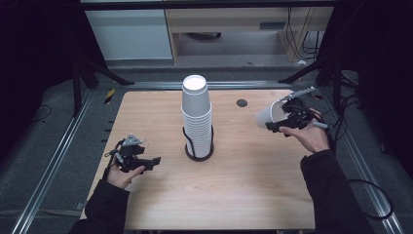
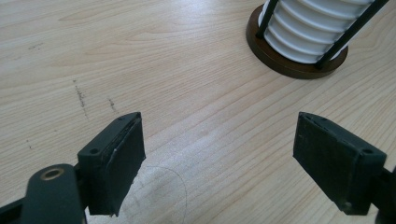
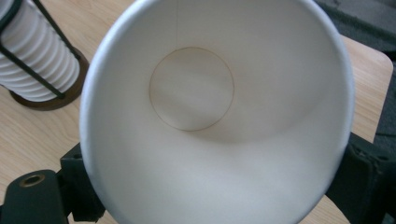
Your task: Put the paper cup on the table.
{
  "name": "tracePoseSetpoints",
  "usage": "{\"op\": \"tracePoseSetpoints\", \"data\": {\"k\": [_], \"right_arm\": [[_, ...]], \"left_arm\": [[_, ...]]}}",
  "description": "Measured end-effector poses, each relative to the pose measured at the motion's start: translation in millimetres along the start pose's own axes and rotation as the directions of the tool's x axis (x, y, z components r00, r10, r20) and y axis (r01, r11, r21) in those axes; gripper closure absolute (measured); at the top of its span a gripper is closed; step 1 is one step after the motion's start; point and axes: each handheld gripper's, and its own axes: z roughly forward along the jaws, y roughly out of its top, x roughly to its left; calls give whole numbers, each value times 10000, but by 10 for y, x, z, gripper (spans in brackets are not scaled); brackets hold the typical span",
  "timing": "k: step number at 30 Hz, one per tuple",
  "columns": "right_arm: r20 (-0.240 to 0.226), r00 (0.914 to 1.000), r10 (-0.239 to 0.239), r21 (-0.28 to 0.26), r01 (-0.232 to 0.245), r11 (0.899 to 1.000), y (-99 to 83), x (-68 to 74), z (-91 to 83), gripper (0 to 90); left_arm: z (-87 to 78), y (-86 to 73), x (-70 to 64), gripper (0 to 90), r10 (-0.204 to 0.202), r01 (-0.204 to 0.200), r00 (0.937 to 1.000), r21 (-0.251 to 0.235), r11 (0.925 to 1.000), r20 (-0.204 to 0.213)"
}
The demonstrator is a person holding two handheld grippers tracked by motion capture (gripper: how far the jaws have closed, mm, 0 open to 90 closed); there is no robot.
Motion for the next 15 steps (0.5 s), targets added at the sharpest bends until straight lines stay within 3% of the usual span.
{"op": "tracePoseSetpoints", "data": {"k": [7,15], "right_arm": [[194,9998,55,876,-72,9961,87,-85,79,111],[442,9990,-102,1943,15,9809,136,-147,214,112]], "left_arm": [[-1,-7,27,161,-22,22,10000,69,10000,-72],[-14,-4,51,163,-80,81,9999,52,10000,-80]]}}
